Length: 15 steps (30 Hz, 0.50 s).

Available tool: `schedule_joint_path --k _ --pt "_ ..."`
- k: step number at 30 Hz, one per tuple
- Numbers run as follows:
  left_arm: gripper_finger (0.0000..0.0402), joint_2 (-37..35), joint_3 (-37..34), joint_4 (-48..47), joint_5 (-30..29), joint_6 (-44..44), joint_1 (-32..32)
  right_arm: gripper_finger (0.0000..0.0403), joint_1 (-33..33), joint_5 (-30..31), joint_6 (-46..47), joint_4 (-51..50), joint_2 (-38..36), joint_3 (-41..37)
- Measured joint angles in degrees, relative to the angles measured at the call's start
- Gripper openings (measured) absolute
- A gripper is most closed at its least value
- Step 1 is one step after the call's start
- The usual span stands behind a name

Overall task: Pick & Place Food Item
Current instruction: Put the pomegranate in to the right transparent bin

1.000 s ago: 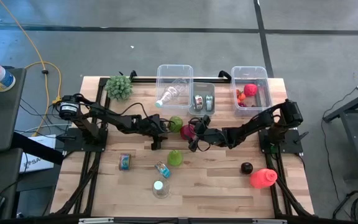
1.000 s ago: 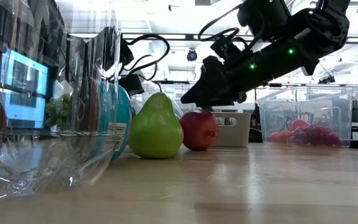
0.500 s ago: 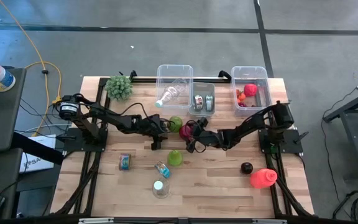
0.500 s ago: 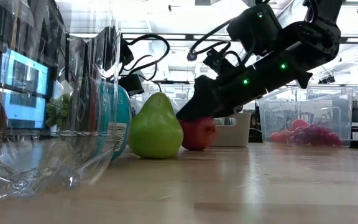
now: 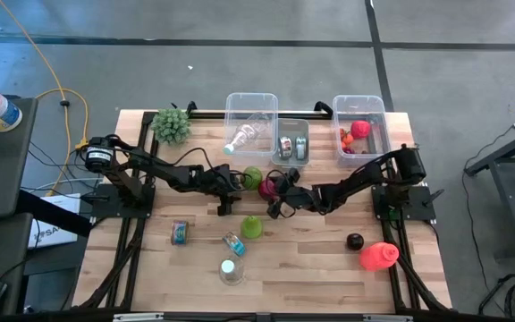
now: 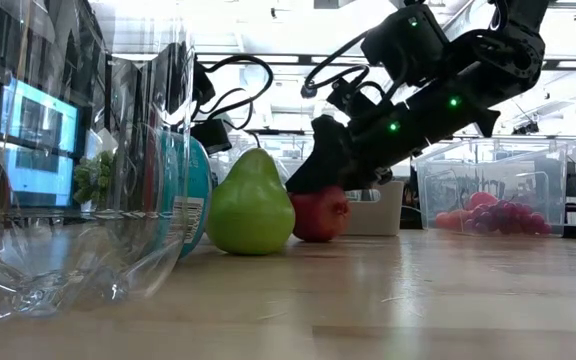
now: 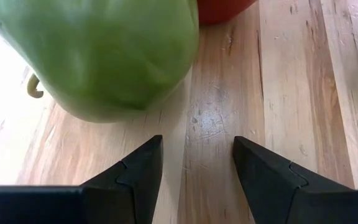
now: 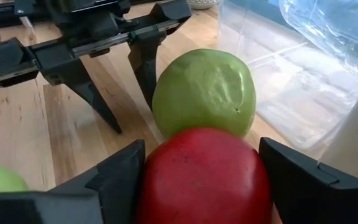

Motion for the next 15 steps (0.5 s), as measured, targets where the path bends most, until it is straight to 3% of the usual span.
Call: schedule_joint_path --k 4,15 --pt "0.0189 0.02 -0.02 0.00 -0.02 -0.14 0.00 0.0253 0.02 -0.37 0.04 0.02 0.02 -0.02" --pt "0.0189 0.01 -0.01 0.02 -0.02 -0.17 0.02 0.0252 2.90 2.89 -3.73 -0.83 -1.54 -0.14"
